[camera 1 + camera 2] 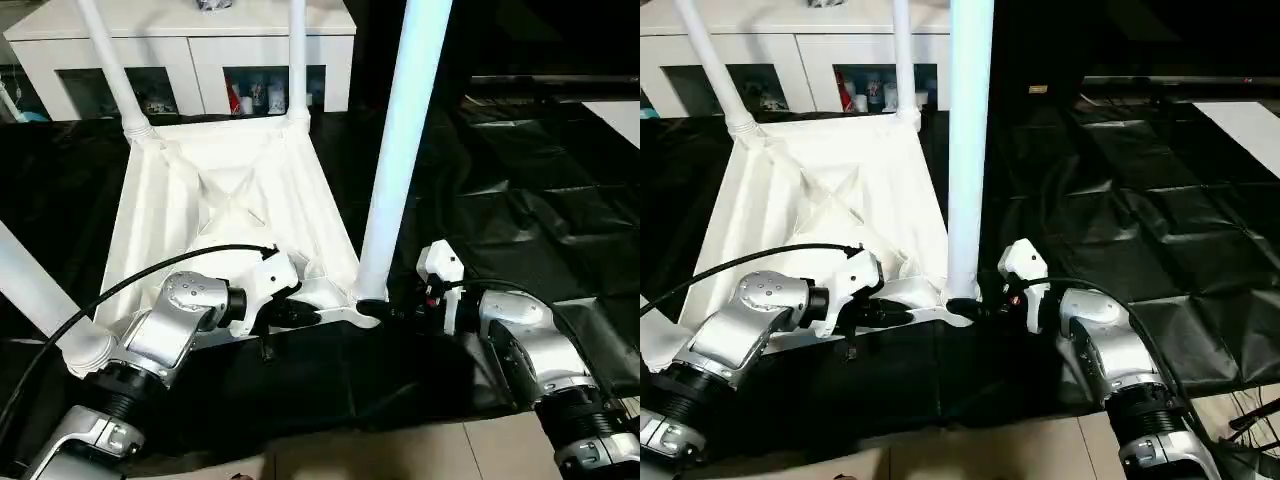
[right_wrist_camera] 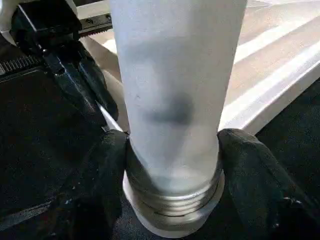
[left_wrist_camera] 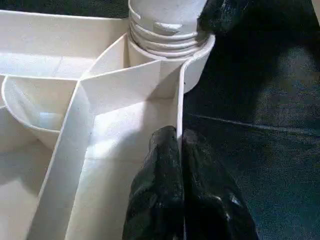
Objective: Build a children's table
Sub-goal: Rotate leg to tighten
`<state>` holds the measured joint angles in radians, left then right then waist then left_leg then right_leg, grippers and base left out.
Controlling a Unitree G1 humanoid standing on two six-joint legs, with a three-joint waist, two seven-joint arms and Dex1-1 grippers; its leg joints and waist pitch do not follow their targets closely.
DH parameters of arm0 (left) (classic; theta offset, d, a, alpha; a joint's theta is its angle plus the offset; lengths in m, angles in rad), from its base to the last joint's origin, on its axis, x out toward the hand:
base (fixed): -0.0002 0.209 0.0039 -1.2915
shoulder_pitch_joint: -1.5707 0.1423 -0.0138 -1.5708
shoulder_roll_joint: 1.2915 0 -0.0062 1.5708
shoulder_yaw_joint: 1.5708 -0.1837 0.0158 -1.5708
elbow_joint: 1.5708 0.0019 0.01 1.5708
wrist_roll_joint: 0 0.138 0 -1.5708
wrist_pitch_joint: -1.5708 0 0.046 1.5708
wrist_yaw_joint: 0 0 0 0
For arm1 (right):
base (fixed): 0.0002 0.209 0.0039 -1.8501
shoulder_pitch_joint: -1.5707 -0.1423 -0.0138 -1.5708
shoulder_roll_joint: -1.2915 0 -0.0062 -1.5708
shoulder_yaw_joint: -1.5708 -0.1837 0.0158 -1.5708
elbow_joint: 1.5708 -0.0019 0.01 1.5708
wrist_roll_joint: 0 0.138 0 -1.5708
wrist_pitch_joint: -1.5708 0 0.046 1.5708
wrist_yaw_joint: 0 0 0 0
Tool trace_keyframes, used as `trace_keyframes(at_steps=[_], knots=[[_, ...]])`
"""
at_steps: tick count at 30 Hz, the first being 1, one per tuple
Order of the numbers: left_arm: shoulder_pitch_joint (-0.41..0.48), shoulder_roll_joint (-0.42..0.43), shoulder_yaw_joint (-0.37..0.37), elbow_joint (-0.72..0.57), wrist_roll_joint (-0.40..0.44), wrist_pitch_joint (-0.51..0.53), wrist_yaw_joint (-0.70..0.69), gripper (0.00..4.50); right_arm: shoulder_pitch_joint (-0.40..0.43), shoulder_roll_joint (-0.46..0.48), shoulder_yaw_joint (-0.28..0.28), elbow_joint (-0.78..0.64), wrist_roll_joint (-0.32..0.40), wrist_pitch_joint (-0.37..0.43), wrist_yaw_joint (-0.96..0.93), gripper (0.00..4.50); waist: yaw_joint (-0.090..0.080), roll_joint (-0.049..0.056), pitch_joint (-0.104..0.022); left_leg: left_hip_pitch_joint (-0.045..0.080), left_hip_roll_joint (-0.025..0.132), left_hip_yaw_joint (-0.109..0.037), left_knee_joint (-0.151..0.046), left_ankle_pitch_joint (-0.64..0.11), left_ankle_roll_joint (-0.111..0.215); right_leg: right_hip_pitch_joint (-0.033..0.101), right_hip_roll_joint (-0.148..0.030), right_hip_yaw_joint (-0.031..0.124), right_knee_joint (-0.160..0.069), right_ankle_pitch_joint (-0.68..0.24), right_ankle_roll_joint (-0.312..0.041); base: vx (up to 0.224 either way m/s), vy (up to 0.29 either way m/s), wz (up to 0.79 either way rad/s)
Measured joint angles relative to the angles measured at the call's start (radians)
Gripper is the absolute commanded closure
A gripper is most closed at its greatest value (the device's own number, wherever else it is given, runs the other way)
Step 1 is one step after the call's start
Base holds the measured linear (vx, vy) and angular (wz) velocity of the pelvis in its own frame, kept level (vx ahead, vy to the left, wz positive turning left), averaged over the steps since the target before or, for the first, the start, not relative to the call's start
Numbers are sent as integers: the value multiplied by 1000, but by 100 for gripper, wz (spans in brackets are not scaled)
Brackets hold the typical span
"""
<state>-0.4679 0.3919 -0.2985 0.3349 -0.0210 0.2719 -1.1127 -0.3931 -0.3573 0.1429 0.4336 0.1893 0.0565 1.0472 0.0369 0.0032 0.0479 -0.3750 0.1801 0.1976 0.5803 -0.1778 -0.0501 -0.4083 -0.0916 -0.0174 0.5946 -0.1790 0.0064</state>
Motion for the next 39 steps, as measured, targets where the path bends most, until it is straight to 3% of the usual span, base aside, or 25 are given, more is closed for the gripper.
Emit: trace_keyframes(at_steps=[11,20,26,32,33,38,39], knots=[[-1,-1,0,-2,1,15,13,450,-1,23,-1,2,-5,7,-31,201,-1,-1,0,1,0,0,2,0,0,1,0,0,2,0,0,0,0,0],[-126,-169,36,206,59,58,287,450,-94,227,-81,178,-73,12,-507,202,-33,-4,-1,8,1,0,7,0,-1,5,0,1,1,-3,5,-14,2,-2],[-210,-292,52,339,99,76,478,450,-200,341,-135,300,-116,44,-827,202,-35,-3,-4,8,-2,0,10,0,-1,6,-1,3,-2,-3,5,0,0,0],[-232,-321,52,379,112,78,518,450,-226,357,-156,341,-118,47,-872,202,-33,-12,-13,7,-2,-1,10,0,-1,7,-1,3,-4,-3,5,0,0,0],[-232,-321,52,379,112,78,517,450,-224,357,-156,342,-119,41,-871,146,-33,-12,-14,7,-2,-1,9,0,-1,7,-1,3,-3,-3,5,0,0,0],[-232,-316,53,379,112,76,505,450,-208,356,-154,335,-121,3,-841,120,-33,-12,-14,7,-2,-1,8,0,-1,6,-1,2,-3,-3,5,0,0,0],[-232,-314,53,379,112,75,502,450,-208,354,-154,335,-121,2,-838,90,-33,-12,-14,7,-2,-1,7,0,-1,6,-1,2,-3,-3,5,0,0,0]])
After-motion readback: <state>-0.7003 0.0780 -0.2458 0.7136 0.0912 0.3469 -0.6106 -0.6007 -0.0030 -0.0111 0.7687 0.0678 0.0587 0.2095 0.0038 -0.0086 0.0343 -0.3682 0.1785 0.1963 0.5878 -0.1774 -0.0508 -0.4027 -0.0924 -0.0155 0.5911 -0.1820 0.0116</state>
